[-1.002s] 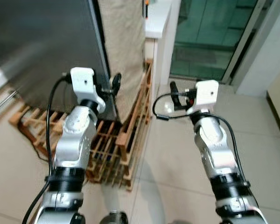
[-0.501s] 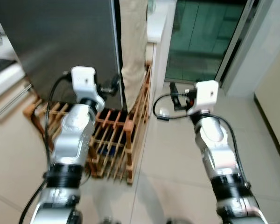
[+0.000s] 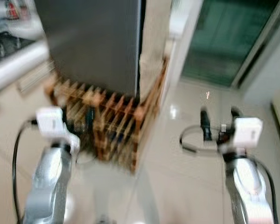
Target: Restocking fridge
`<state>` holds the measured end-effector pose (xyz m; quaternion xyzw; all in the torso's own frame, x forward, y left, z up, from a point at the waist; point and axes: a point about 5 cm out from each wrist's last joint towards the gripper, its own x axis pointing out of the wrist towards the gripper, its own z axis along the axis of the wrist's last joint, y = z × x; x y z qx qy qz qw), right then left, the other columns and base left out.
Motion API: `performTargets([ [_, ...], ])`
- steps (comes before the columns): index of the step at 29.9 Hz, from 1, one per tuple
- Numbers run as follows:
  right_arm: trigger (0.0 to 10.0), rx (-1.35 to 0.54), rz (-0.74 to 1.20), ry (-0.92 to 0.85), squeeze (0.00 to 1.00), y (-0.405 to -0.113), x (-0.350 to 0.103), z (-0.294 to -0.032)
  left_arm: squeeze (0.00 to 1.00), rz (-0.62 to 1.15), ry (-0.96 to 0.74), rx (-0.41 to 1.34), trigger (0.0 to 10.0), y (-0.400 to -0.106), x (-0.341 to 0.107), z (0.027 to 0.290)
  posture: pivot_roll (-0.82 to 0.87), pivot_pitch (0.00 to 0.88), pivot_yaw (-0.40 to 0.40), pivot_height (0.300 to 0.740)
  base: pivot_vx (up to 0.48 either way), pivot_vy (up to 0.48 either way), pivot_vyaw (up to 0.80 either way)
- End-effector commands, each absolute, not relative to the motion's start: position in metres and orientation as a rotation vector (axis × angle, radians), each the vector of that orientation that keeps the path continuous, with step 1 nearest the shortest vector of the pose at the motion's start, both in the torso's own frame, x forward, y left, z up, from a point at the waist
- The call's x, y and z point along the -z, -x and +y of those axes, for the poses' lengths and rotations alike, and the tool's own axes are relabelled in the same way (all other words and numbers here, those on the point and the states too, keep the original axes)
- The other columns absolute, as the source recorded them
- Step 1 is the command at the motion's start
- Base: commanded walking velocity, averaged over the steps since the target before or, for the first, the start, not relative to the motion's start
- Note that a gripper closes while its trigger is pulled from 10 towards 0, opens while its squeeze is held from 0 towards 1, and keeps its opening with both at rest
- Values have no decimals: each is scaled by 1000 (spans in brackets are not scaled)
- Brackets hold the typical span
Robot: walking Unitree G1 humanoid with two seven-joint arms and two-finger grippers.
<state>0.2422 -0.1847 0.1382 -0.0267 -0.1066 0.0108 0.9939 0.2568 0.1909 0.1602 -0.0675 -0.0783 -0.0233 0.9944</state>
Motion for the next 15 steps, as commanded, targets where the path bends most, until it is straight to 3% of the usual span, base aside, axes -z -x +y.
performTargets([
  [1, 10000, -9, -212, 64, 0, -242, -142, -189, 0, -146, 146, 75, 10000, -258, -161, 184, -166, 11, -10, 740, 480, 0, 0],
  [6, 10000, -3, -206, 70, 0, -252, -144, -187, 0, -169, 91, 158, 10000, -263, -169, 170, -167, 9, -5, 740, 480, 0, 0],
  [15, 10000, -23, -187, 83, 0, -255, -142, -183, 0, -161, 96, 172, 10000, -264, -172, 168, -165, 9, -4, 740, 480, 0, 0],
])
